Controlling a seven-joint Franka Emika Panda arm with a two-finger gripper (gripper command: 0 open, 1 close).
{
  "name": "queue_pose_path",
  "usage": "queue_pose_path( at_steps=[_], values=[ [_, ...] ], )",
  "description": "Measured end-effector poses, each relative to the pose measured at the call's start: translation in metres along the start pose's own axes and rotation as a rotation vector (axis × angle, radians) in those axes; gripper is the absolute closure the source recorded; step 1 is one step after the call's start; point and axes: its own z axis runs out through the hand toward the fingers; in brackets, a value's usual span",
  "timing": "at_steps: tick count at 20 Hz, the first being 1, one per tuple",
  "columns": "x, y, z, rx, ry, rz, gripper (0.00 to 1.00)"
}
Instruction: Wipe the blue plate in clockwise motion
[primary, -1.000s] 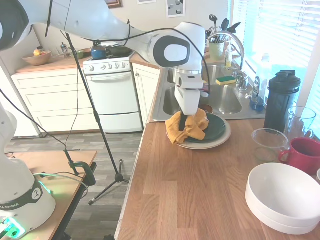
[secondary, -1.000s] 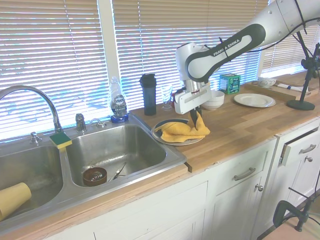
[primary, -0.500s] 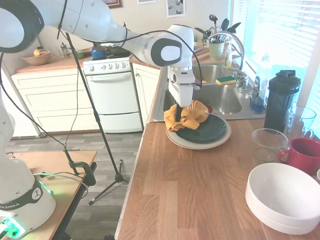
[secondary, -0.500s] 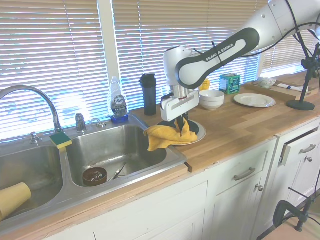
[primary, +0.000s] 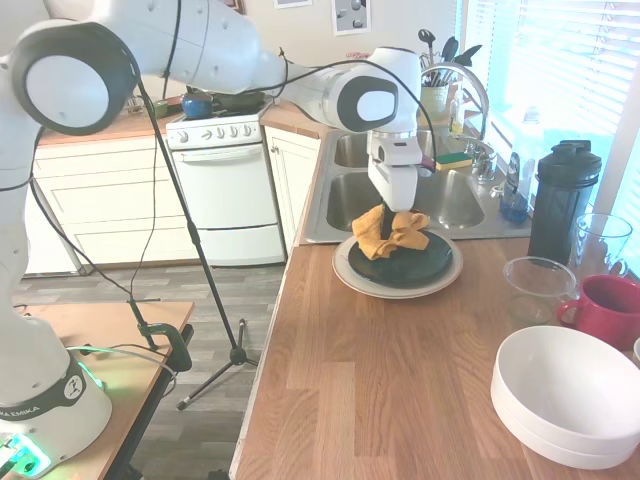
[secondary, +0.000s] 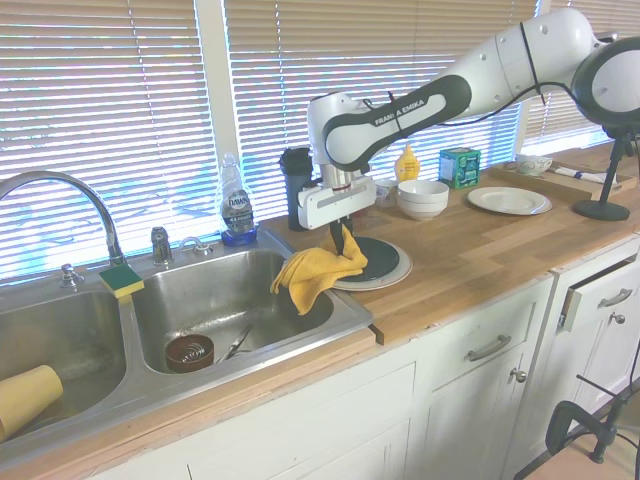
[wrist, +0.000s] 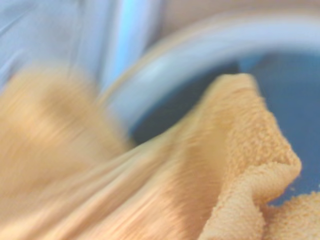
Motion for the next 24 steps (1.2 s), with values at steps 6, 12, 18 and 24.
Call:
queue_pose_path(
  at_steps=[6,12,18,24],
  values=[
    [0.052,0.011,-0.008,0.003,-0.012,0.087,1.00],
    [0.081,0.043,-0.013,-0.001,-0.030,0.118,1.00],
    [0.048,0.078,-0.030,0.002,-0.054,0.057,1.00],
    [0.020,0.108,-0.080,0.073,-0.050,0.044,1.00]
  ],
)
